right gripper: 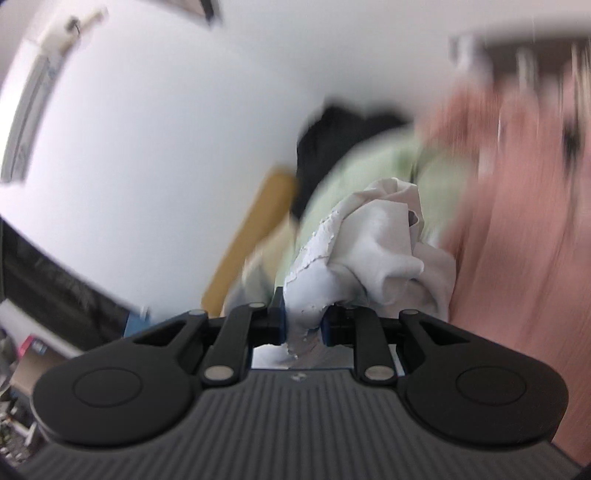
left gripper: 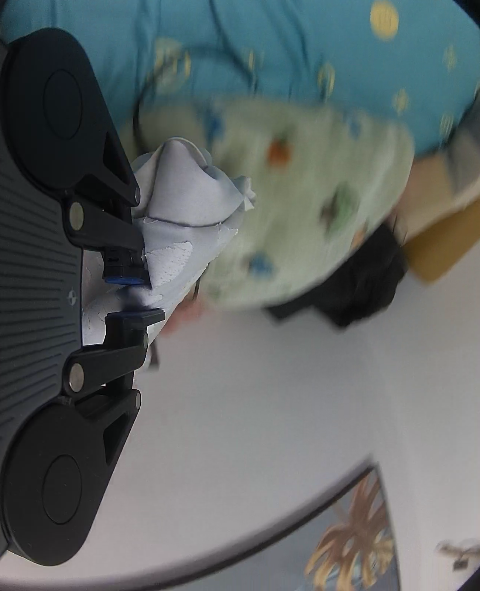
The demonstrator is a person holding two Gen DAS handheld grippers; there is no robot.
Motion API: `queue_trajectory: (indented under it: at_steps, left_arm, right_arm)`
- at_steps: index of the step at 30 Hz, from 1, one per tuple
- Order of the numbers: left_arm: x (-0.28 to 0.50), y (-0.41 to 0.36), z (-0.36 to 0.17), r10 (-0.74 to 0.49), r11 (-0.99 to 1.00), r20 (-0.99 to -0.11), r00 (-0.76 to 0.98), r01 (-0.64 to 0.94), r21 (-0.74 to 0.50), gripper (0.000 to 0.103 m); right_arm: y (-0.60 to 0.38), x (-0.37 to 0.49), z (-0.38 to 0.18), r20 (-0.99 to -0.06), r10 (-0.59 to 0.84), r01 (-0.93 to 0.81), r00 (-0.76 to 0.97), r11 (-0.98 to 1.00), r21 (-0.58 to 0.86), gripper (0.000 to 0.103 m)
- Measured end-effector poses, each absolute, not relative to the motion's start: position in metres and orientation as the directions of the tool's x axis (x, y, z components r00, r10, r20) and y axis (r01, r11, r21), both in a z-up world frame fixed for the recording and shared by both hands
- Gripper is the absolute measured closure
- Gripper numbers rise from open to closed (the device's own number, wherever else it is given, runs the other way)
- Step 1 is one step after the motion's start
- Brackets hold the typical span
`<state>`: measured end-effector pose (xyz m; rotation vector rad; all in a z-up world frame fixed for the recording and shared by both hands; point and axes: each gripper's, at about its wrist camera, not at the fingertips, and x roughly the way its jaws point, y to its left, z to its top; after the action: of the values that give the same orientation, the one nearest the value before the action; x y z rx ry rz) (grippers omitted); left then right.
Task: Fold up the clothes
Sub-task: 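Carry the folded T-shirt with both grippers onto the pink rug, then open both grippers to release the T-shirt on the pink rug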
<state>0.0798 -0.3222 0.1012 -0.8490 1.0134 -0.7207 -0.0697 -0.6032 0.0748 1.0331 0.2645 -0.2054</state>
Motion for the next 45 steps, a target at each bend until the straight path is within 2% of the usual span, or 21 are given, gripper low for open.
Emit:
queue_trajectory:
  at_steps: [3, 7, 11, 14, 17, 18, 20, 22, 23, 26, 28, 29, 30, 31, 32, 34, 37, 45]
  left_arm:
    - [0.074, -0.385, 0.118, -0.888, 0.41, -0.336, 0.315, 0.21, -0.887, 0.089]
    - [0.053, -0.443, 0.102, -0.918, 0.384, -0.315, 0.242, 0.34, -0.859, 0.089]
    - [0.023, -0.466, 0.037, -0.891, 0.452, -0.425, 0.16, 0.397, -0.799, 0.089]
    - [0.002, -0.463, 0.004, -0.858, 0.503, -0.494, 0.144, 0.435, -0.746, 0.089]
    - [-0.02, -0.458, -0.015, -0.823, 0.543, -0.548, 0.151, 0.491, -0.681, 0.086]
    - [-0.025, -0.455, -0.007, -0.818, 0.548, -0.553, 0.161, 0.512, -0.662, 0.085]
    - [-0.035, -0.449, 0.011, -0.807, 0.556, -0.561, 0.181, 0.552, -0.621, 0.077]
    - [-0.045, -0.444, 0.028, -0.797, 0.562, -0.569, 0.202, 0.591, -0.578, 0.064]
    - [-0.049, -0.441, 0.037, -0.792, 0.565, -0.572, 0.212, 0.609, -0.556, 0.061]
    - [-0.065, -0.432, 0.064, -0.781, 0.57, -0.574, 0.246, 0.658, -0.493, 0.053]
    - [-0.078, -0.417, 0.086, -0.793, 0.563, -0.542, 0.277, 0.673, -0.48, 0.042]
    - [-0.084, -0.409, 0.096, -0.796, 0.564, -0.526, 0.299, 0.682, -0.466, 0.038]
    - [-0.089, -0.403, 0.106, -0.797, 0.566, -0.512, 0.321, 0.693, -0.447, 0.028]
    - [-0.097, -0.395, 0.115, -0.794, 0.571, -0.503, 0.342, 0.703, -0.423, 0.019]
    - [-0.105, -0.388, 0.124, -0.788, 0.578, -0.498, 0.362, 0.715, -0.393, 0.017]
    - [-0.122, -0.377, 0.141, -0.763, 0.593, -0.51, 0.398, 0.744, -0.307, 0.012]
    - [-0.145, -0.352, 0.158, -0.746, 0.604, -0.501, 0.439, 0.762, -0.232, 0.001]
    - [-0.201, -0.291, 0.161, -0.758, 0.606, -0.413, 0.505, 0.779, -0.159, 0.0]
  right_arm:
    - [-0.647, -0.092, 0.11, -0.262, -0.162, 0.308, 0.951, 0.542, 0.782, 0.082]
    - [-0.664, -0.122, 0.094, -0.31, -0.272, 0.412, 0.911, 0.563, 0.717, 0.082]
    - [-0.68, -0.152, 0.073, -0.356, -0.371, 0.512, 0.858, 0.564, 0.648, 0.082]
    - [-0.675, -0.178, 0.023, -0.467, -0.328, 0.57, 0.821, 0.513, 0.642, 0.082]
    - [-0.668, -0.198, -0.013, -0.51, -0.266, 0.573, 0.818, 0.447, 0.687, 0.08]
    - [-0.668, -0.202, -0.018, -0.52, -0.248, 0.574, 0.818, 0.416, 0.705, 0.079]
    - [-0.669, -0.207, -0.02, -0.534, -0.227, 0.579, 0.815, 0.371, 0.726, 0.079]
    - [-0.666, -0.21, -0.009, -0.563, -0.235, 0.609, 0.792, 0.362, 0.706, 0.079]
    - [-0.66, -0.213, 0.0, -0.579, -0.243, 0.626, 0.779, 0.365, 0.689, 0.079]
    - [-0.633, -0.225, 0.023, -0.612, -0.274, 0.664, 0.742, 0.426, 0.615, 0.078]
    - [-0.616, -0.238, 0.04, -0.608, -0.298, 0.664, 0.736, 0.49, 0.564, 0.078]
    - [-0.609, -0.24, 0.049, -0.602, -0.31, 0.661, 0.736, 0.522, 0.539, 0.071]
    - [-0.6, -0.245, 0.057, -0.593, -0.322, 0.655, 0.738, 0.551, 0.517, 0.067]
    - [-0.592, -0.249, 0.065, -0.581, -0.335, 0.649, 0.742, 0.576, 0.497, 0.051]
    - [-0.585, -0.254, 0.073, -0.563, -0.348, 0.641, 0.749, 0.597, 0.483, 0.033]
    - [-0.569, -0.264, 0.088, -0.528, -0.379, 0.63, 0.76, 0.628, 0.457, 0.023]
    - [-0.549, -0.276, 0.106, -0.492, -0.392, 0.606, 0.778, 0.675, 0.42, 0.024]
    - [-0.496, -0.304, 0.116, -0.411, -0.431, 0.569, 0.803, 0.759, 0.316, 0.024]
